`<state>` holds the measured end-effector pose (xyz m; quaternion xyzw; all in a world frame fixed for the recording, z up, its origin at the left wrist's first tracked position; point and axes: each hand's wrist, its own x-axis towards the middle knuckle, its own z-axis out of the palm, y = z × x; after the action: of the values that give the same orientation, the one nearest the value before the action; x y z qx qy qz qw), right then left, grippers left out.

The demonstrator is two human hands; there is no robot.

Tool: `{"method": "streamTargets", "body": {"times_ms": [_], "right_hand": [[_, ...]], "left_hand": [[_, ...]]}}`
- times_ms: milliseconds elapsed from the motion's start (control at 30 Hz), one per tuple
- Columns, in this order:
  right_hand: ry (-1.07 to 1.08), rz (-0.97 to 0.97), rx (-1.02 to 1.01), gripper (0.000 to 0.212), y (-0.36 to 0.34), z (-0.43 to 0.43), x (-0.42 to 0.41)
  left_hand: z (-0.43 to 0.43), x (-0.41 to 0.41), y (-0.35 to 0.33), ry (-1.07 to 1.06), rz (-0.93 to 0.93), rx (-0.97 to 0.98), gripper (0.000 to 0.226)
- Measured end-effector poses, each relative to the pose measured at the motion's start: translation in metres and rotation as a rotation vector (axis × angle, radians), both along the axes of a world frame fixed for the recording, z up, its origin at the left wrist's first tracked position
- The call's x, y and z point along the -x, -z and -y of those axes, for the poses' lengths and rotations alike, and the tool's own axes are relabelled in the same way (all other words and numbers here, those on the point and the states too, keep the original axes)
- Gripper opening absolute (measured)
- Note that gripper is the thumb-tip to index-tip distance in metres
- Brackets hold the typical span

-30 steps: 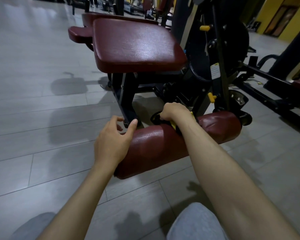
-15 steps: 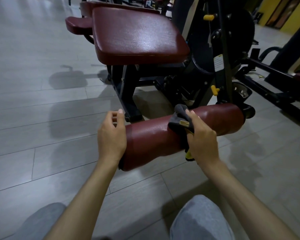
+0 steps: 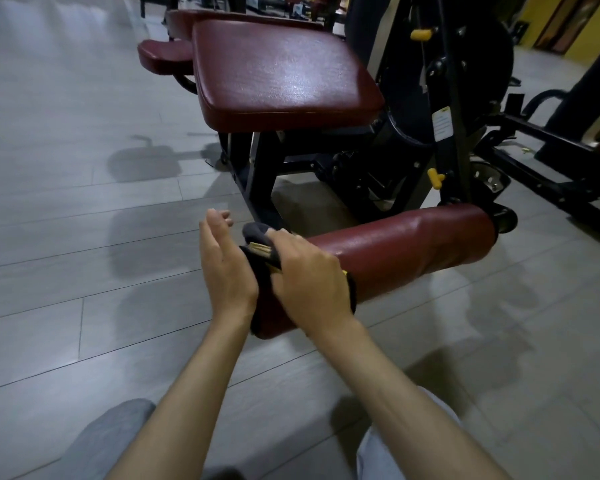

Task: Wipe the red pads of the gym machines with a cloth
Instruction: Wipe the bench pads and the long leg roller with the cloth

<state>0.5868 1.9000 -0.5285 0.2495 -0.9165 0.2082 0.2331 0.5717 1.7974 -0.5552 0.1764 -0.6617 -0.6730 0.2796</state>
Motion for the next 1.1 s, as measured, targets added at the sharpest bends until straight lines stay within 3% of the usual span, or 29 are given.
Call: {"method": "streamTargets", "body": {"times_ms": [67, 133, 267, 367, 467, 567, 700, 800, 1000, 1100], "right_hand": [[0.024, 0.030, -0.029, 0.037, -0.006, -0.022, 0.013], [0.190, 0.069, -0.058, 0.044, -0.014, -0.051, 0.031], [0.461, 0.094, -0.046, 0.022, -0.020, -0.062, 0.040], [0.386, 0.076, -0.062, 0.015, -0.015, -0.014, 0.017], [0.166, 0.054, 0.023, 0.011, -0.006, 0.034, -0.011], [0.007, 0.011, 0.046, 0.014, -0.006, 0.025, -0.007], [0.193, 0.042, 0.014, 0.039, -0.012, -0.062, 0.041], [0.347, 0.024, -0.038, 0.043, -0.012, -0.128, 0.077], [0.639, 0.079, 0.006, 0.044, -0.021, -0.203, 0.118], [0.543, 0.029, -0.019, 0.033, -0.013, -0.171, 0.109]], "left_hand": [[0.007, -0.003, 0.002, 0.045, -0.015, 0.050, 0.059], [0.022, -0.007, 0.004, 0.083, -0.020, 0.174, 0.051], [0.056, -0.013, 0.007, 0.095, 0.013, 0.326, 0.038], [0.064, -0.016, -0.002, 0.074, 0.016, 0.355, 0.038], [0.057, -0.014, -0.014, 0.053, -0.019, 0.302, 0.038], [0.040, -0.009, -0.022, 0.001, -0.065, 0.288, 0.035], [0.004, 0.005, -0.017, 0.110, 0.054, 0.532, 0.036], [-0.004, 0.014, -0.008, 0.158, 0.177, 0.767, 0.057], [-0.005, 0.015, -0.008, 0.123, 0.225, 0.759, 0.048], [-0.005, 0.017, -0.007, 0.102, 0.223, 0.764, 0.051]]}}
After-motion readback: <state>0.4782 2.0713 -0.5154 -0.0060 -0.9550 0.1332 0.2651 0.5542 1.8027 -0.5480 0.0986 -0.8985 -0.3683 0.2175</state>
